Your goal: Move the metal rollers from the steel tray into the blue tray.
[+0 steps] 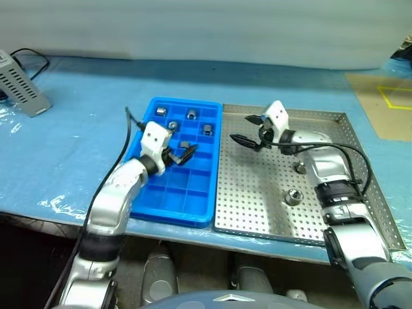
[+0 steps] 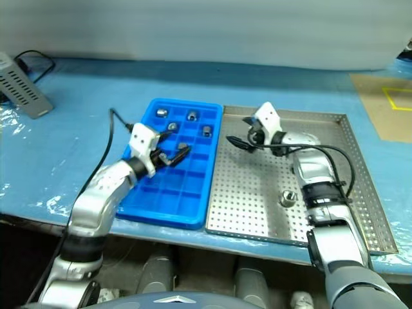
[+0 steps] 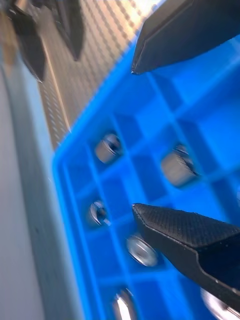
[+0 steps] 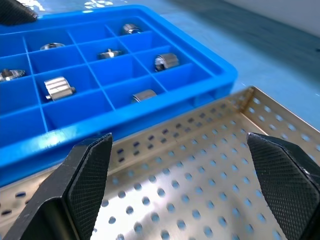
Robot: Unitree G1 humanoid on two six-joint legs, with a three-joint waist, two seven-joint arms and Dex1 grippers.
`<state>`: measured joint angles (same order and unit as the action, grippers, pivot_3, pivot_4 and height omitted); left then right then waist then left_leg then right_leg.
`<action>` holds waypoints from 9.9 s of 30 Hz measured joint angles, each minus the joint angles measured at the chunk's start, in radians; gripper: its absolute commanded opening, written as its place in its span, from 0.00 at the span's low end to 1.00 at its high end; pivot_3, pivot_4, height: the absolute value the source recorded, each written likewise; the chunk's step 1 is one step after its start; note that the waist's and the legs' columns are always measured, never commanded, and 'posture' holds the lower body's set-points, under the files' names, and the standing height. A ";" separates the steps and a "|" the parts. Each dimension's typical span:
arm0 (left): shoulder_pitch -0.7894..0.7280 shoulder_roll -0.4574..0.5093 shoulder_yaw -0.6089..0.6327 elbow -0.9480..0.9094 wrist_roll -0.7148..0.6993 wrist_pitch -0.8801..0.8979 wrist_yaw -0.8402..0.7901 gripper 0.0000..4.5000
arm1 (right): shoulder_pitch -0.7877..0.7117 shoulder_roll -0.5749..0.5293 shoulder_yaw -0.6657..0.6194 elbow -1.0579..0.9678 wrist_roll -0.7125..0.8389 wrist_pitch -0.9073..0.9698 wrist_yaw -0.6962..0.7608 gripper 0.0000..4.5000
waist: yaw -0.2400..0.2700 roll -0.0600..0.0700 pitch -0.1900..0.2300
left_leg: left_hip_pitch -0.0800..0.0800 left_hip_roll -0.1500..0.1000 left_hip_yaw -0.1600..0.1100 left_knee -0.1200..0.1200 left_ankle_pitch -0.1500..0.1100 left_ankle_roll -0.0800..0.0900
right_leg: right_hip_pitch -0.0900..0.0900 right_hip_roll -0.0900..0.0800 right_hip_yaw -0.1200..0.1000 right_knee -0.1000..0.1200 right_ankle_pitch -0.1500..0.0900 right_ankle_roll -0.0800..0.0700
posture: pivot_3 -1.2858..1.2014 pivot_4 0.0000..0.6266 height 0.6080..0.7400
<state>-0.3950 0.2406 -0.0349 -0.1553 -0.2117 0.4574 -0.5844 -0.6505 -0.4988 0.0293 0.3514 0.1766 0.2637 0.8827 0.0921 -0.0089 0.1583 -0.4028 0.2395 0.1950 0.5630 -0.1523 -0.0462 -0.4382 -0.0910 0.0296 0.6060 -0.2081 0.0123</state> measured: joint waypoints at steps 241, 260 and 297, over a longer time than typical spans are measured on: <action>-0.191 0.021 -0.094 0.368 -0.072 -0.271 -0.247 0.89 | 0.262 -0.170 -0.139 -0.340 0.029 0.374 -0.058 0.97 | -0.043 -0.002 -0.001 | -0.001 -0.001 -0.013 -0.005 0.008 -0.008 | 0.003 0.003 -0.002 -0.001 0.003 0.002 | 0.37 0.24 1.00; -0.184 0.001 -0.106 0.448 -0.047 -0.326 -0.315 0.89 | 0.175 -0.011 -0.329 -0.016 0.000 0.410 -0.561 0.77 | -0.107 -0.001 -0.002 | 0.003 0.000 0.000 0.000 0.002 0.002 | 0.001 0.002 0.001 -0.003 0.007 0.001 | 0.40 0.24 1.00; 0.130 0.233 0.183 0.044 -0.112 -0.161 -0.079 0.89 | -0.012 0.245 0.239 -0.115 0.056 0.196 0.005 0.67 | 0.008 -0.001 0.000 | 0.003 0.002 -0.007 -0.011 0.007 -0.008 | -0.003 0.001 -0.005 0.000 0.006 -0.001 | 0.56 0.24 1.00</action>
<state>-0.2651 0.4735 0.1484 -0.1111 -0.3237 0.2964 -0.6635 -0.6624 -0.2540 0.2679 0.2367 0.2321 0.4598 0.8878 0.1001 -0.0103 0.1582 -0.4003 0.2414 0.1883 0.5520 -0.1454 -0.0541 -0.4410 -0.0900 0.0244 0.6061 -0.2024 0.0112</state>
